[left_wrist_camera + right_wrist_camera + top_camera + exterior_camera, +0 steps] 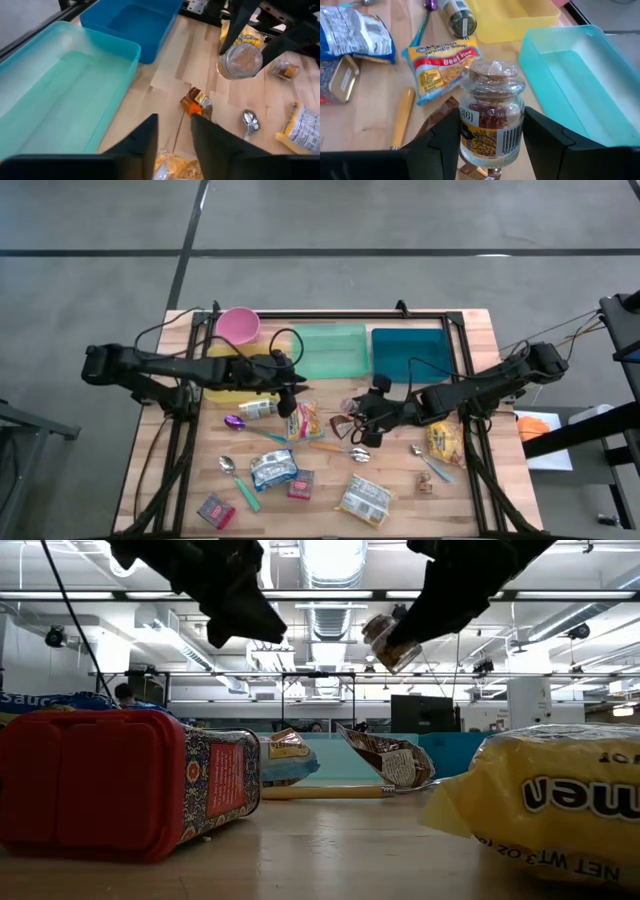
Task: Pick & Place Food Item
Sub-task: Put the top brown seasoning bottle into the green bin
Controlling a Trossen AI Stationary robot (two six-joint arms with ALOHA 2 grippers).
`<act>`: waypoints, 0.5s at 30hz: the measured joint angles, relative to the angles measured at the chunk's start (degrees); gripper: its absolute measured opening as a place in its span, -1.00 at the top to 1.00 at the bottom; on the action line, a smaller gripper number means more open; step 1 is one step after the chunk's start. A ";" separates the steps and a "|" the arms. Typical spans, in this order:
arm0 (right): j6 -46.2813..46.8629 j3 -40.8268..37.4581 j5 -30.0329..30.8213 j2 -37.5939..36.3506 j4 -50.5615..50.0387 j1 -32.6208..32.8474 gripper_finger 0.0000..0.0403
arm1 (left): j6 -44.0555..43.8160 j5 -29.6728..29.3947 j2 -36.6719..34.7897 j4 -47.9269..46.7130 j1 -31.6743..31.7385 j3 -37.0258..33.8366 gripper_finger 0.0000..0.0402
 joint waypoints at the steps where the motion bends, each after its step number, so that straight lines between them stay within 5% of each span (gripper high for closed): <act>1: 0.06 -0.02 0.00 0.00 -0.06 -0.10 0.16 | 0.02 0.13 0.55 0.18 0.00 0.55 0.22; 9: -0.25 -0.06 -0.08 0.02 3.30 -1.77 0.16 | 0.68 1.89 4.55 0.21 0.00 4.85 -0.35; 15: -0.29 -0.05 -0.19 0.02 5.72 -3.37 0.16 | 1.52 3.40 8.49 0.12 -0.04 9.62 -0.60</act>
